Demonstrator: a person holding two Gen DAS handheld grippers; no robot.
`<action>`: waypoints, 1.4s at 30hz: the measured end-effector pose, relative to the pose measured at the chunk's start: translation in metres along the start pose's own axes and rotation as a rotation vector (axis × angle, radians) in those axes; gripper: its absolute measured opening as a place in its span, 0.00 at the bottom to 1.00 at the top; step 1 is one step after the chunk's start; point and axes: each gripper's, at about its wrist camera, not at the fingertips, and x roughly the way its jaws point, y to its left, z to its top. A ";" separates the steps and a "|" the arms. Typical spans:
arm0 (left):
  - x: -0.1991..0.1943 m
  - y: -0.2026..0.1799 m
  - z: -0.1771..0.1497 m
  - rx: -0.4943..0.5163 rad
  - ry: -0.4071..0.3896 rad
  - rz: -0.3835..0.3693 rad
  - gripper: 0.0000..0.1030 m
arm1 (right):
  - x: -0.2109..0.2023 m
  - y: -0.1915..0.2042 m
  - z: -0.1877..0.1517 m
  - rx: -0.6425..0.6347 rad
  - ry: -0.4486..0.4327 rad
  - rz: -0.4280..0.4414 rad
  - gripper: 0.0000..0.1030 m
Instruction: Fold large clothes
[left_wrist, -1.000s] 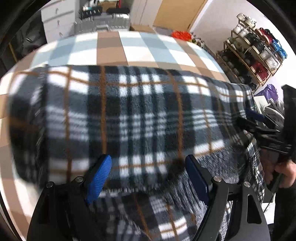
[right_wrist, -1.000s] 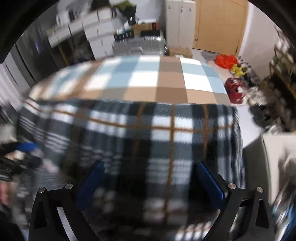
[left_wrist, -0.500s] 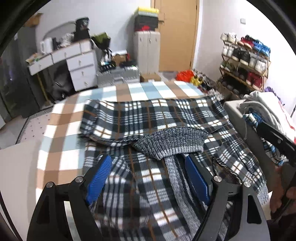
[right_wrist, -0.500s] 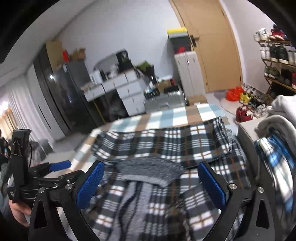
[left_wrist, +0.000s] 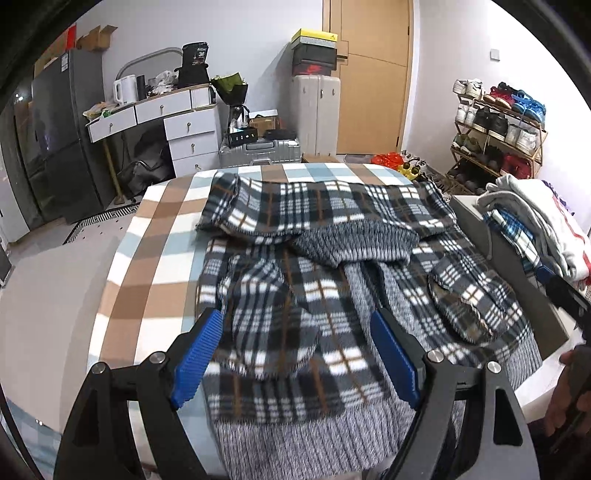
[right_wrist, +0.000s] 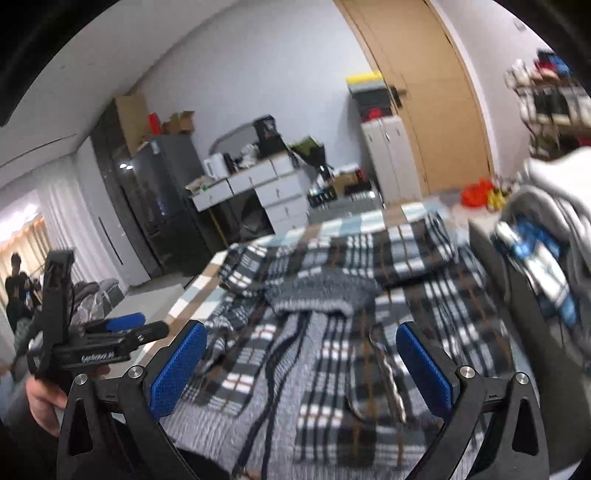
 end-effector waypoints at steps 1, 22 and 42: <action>0.000 0.001 -0.005 0.003 -0.003 0.006 0.77 | -0.002 -0.005 -0.001 0.016 0.006 -0.003 1.00; 0.012 0.067 -0.045 -0.095 0.101 0.002 0.88 | 0.017 -0.013 -0.014 0.057 0.105 -0.010 1.00; 0.044 0.065 -0.061 -0.187 0.417 -0.397 0.88 | 0.015 -0.039 -0.013 0.145 0.119 -0.023 1.00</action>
